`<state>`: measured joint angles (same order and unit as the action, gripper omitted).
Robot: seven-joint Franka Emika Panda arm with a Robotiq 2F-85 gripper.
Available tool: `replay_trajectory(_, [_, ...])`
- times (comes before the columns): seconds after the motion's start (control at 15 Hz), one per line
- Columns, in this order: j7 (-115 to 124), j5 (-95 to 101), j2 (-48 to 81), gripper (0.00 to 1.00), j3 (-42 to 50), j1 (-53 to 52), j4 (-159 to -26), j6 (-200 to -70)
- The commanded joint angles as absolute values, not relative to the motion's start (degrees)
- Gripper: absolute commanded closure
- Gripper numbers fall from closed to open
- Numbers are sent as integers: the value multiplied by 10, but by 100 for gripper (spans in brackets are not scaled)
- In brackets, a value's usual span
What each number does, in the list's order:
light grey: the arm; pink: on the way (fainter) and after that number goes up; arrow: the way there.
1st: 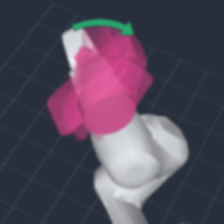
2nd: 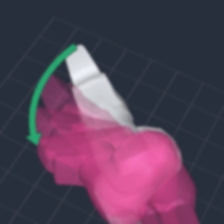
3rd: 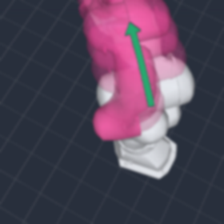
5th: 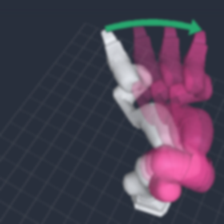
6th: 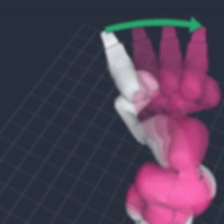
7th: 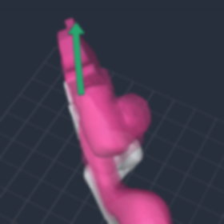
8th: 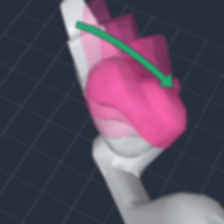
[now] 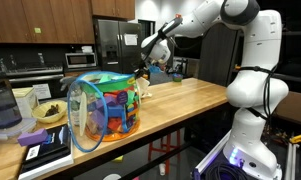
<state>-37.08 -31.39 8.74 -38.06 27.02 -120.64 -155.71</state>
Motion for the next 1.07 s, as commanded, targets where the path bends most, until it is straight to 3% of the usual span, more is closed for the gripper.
replay_trajectory(0.0, [-472,-411,65,99,-401,344,-1204,-1396])
replay_trajectory(0.33, [-428,-362,40,99,-352,408,-1219,-1155])
replay_trajectory(0.4, [-422,-360,33,99,-250,328,-1219,-1115])
replay_trajectory(0.47, [-415,-347,33,99,-222,317,-1218,-1086])
replay_trajectory(0.67, [-388,-303,27,99,-91,235,-1231,-1063])
replay_trajectory(1.0, [-314,-219,12,99,29,179,-1271,-1094])
